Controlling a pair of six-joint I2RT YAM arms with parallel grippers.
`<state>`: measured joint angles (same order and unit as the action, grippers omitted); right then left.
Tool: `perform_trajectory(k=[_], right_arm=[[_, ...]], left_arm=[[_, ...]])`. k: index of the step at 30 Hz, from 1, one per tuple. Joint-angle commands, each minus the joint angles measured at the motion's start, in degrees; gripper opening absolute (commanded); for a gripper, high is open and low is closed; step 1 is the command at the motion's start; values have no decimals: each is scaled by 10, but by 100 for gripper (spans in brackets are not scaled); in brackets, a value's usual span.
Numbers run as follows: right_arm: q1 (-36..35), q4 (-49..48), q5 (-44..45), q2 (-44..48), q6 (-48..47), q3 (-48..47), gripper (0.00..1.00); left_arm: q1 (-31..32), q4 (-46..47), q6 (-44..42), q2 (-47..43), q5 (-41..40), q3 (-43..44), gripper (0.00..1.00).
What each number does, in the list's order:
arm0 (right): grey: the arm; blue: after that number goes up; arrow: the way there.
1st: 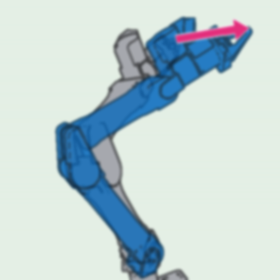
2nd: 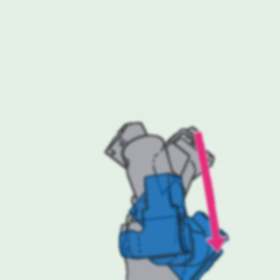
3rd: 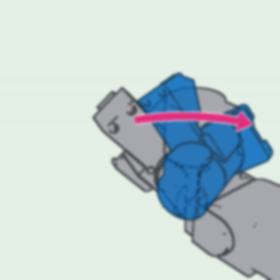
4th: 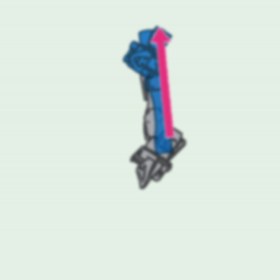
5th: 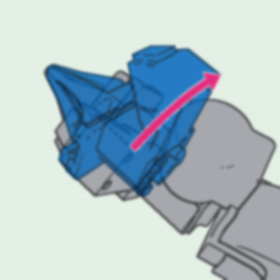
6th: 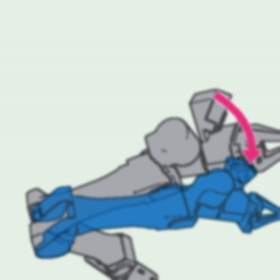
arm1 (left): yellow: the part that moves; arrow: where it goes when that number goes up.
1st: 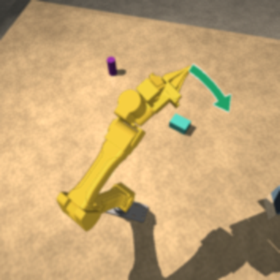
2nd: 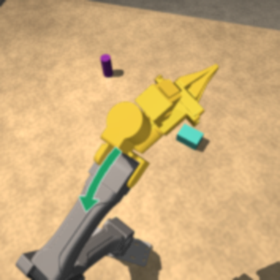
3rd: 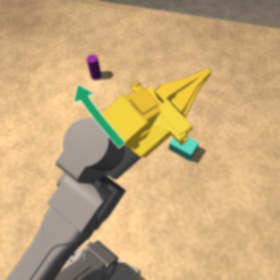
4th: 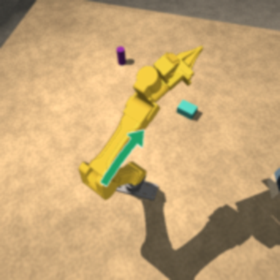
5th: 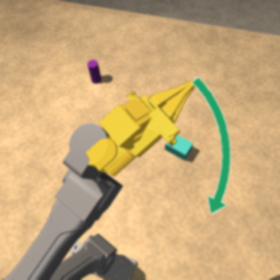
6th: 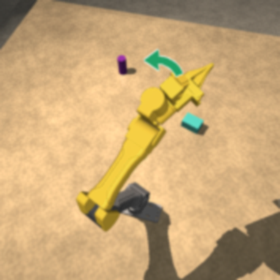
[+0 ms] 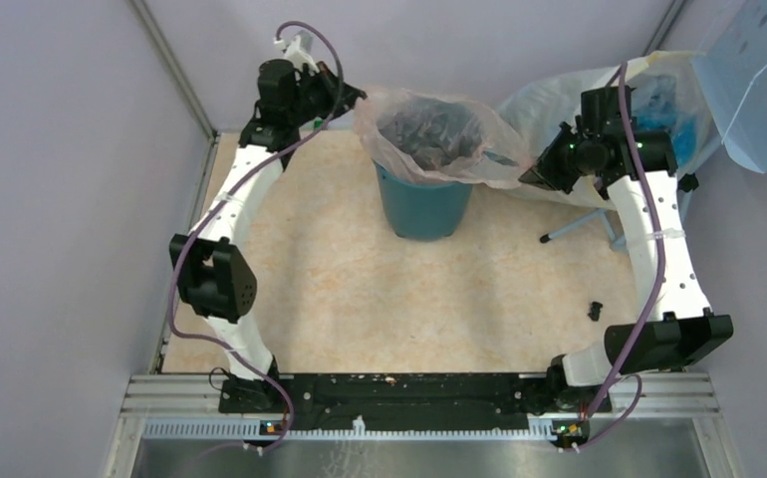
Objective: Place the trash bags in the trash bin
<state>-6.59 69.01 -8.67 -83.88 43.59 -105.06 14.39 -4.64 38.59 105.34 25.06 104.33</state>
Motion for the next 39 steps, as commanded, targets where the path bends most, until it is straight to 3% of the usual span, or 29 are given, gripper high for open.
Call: perform_trajectory(k=[1,6,13,21,27,34,39], right_arm=[[-1,-17,-49,47,-15,67,0],[-31,-29,-44,22,-40,96,0],[-44,-45,19,-9,-93,118,0],[-39,-52,91,-75,-126,35,0],[-35,-45,126,-156,-138,-57,0],[-33,-77,68,-190,-159,-105,0],[-34,-118,-10,-202,-163,-97,7]], left_arm=[[-40,-51,-27,-134,14,-65,0],[-58,-20,-19,-260,3,-288,0],[-66,43,-34,-301,-27,-397,0],[-81,51,-110,-216,-70,-317,0],[-81,84,-110,-130,-64,-248,0],[-67,143,-69,-56,8,-198,0],[-34,167,-64,-4,52,-147,0]])
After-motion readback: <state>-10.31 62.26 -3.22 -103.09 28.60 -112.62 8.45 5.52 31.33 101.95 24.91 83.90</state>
